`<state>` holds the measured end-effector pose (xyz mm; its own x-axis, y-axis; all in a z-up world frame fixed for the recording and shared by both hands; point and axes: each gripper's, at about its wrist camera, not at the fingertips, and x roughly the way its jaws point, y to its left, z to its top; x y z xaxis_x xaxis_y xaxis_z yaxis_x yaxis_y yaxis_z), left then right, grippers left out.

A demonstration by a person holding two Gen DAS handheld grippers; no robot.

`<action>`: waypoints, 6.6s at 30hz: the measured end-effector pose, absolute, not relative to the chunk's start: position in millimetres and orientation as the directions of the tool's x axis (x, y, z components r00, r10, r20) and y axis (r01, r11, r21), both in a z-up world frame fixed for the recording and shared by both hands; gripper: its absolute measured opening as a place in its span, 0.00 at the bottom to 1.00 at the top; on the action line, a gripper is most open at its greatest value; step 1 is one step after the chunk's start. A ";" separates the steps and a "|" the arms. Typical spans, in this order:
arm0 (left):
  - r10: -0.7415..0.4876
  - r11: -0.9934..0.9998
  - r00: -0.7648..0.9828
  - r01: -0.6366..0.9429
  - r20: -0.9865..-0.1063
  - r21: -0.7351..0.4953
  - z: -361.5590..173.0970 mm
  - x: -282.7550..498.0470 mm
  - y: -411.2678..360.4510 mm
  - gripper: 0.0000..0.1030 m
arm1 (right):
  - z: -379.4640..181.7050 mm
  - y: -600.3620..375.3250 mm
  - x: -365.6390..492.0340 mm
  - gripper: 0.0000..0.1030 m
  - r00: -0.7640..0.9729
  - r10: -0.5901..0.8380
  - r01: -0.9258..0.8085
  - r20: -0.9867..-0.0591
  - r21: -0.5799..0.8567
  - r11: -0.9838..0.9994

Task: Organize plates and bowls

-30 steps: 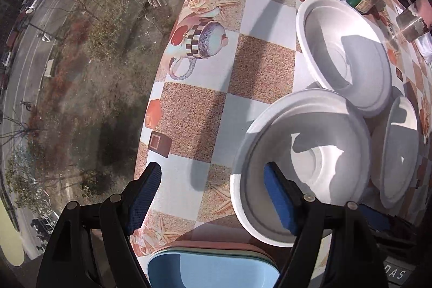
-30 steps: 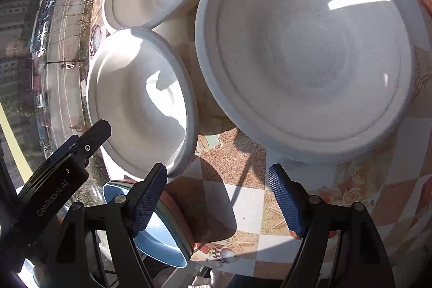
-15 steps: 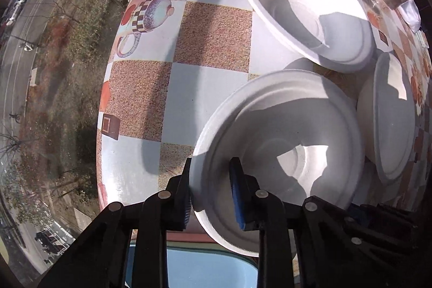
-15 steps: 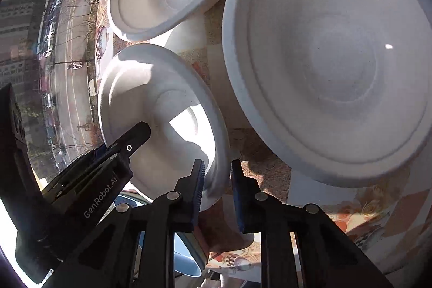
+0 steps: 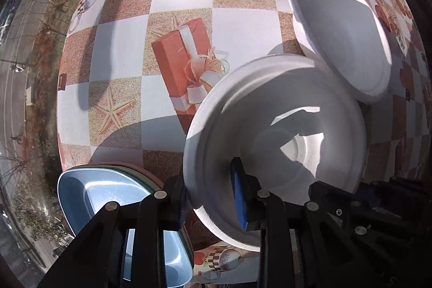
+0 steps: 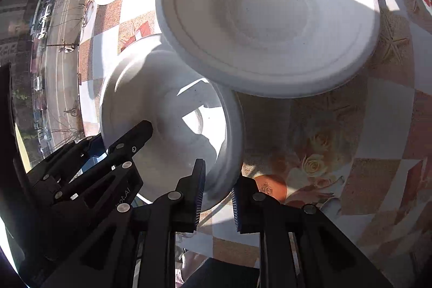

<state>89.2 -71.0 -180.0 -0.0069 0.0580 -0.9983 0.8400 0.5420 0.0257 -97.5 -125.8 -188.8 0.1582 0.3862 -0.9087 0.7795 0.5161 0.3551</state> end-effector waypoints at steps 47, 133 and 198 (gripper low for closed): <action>-0.023 0.085 -0.026 0.996 -0.999 -0.028 -107.4 12.8 -34.8 0.78 | -122.8 -247.4 -232.5 0.92 0.123 0.132 0.897 -0.984 0.167 0.409; -0.004 0.069 -0.085 0.994 -0.996 -0.085 -111.1 17.9 -81.9 0.36 | -112.3 -150.3 -205.2 0.20 0.195 0.268 0.875 -0.944 0.291 0.388; -0.075 0.742 0.167 0.668 -0.983 0.057 -118.0 349.5 -111.3 0.78 | -87.1 -239.6 52.8 0.83 0.261 0.140 0.836 -0.955 0.296 0.462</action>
